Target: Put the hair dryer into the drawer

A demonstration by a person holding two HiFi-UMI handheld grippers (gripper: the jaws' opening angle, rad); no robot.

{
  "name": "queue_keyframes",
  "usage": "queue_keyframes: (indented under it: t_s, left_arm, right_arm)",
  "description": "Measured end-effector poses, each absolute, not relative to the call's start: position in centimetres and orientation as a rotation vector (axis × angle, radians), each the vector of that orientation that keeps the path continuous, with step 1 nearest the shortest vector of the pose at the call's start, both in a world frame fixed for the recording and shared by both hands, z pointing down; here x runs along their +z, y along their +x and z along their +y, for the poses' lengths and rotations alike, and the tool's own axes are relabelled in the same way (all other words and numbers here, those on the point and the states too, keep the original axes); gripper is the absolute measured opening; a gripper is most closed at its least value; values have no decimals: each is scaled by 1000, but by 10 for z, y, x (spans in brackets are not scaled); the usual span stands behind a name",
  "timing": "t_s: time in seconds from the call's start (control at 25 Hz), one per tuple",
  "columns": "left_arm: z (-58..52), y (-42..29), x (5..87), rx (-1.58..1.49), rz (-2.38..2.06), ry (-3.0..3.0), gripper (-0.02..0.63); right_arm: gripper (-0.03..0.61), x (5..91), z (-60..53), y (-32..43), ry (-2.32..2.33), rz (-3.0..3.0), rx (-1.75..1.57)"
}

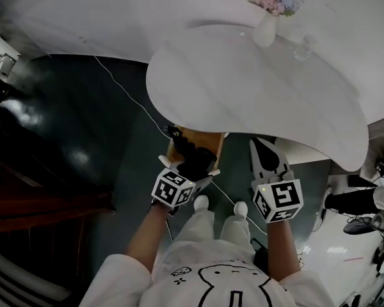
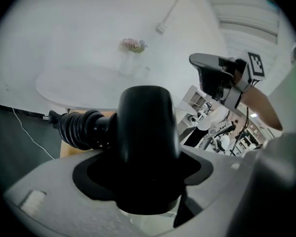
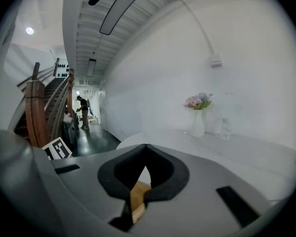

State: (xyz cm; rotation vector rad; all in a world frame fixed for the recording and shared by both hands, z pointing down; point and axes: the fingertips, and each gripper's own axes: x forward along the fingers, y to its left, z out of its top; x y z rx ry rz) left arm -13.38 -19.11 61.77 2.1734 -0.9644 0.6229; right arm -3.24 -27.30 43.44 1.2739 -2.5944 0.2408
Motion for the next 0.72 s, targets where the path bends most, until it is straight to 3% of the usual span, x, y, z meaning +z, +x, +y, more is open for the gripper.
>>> queue_keyframes:
  t_s: [0.72]
  left_arm:
    - [-215, -140, 688, 1155, -553, 2055, 360]
  right_arm:
    - [-3, 458, -270, -8, 1427, -2474, 326]
